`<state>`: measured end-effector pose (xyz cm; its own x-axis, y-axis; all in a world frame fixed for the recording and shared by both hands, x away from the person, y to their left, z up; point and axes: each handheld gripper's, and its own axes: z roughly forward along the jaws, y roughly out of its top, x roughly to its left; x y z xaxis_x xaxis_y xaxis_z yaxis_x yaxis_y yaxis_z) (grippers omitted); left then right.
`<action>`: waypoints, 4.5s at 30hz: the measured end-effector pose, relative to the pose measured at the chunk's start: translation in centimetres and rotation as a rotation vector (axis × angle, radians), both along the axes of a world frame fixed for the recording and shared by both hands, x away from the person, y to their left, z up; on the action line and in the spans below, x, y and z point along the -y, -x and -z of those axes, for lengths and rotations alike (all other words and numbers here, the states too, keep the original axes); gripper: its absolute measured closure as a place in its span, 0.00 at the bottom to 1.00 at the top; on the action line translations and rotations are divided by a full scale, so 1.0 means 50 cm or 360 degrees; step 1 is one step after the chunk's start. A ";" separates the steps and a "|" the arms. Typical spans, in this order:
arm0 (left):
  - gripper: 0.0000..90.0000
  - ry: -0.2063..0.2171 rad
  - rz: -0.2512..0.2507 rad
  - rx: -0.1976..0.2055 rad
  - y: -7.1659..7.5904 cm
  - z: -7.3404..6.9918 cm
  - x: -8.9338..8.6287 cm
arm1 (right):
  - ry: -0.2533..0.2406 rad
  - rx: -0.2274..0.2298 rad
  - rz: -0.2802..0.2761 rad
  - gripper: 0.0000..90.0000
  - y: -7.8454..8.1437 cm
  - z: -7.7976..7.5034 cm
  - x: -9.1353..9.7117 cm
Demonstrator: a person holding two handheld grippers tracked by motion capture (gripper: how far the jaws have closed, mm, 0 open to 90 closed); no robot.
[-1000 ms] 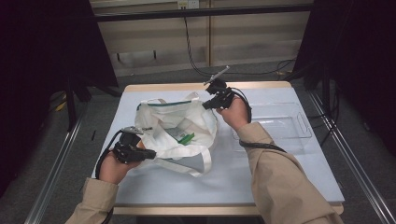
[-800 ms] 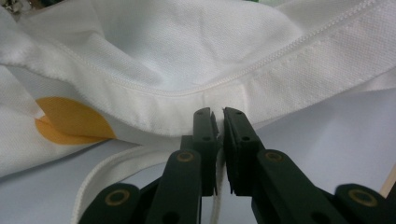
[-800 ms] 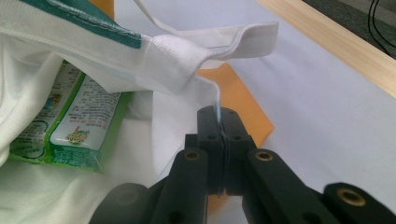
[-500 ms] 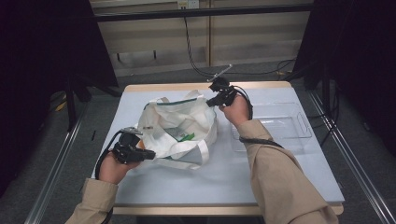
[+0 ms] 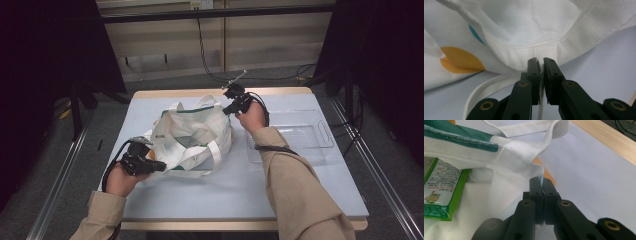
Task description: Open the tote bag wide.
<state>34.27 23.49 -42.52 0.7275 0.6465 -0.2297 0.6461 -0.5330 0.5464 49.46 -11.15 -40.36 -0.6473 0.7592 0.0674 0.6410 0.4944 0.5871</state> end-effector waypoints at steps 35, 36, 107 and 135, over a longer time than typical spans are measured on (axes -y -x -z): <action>0.94 -0.0039 0.0005 -0.0025 -0.004 0.010 0.002 | 0.0173 -0.0074 0.0005 0.99 -0.024 0.035 -0.016; 0.94 -0.0039 0.0005 -0.0029 -0.004 0.010 0.002 | 0.0173 -0.0072 -0.0001 0.99 -0.025 0.036 -0.015; 0.70 0.0098 -0.0050 0.0291 -0.083 -0.080 0.072 | -0.0255 0.0116 -0.0362 0.86 0.251 -0.028 -0.035; 0.61 0.0092 -0.0180 0.0478 -0.145 -0.125 0.095 | -0.0265 0.0042 -0.0458 0.85 0.284 -0.001 -0.041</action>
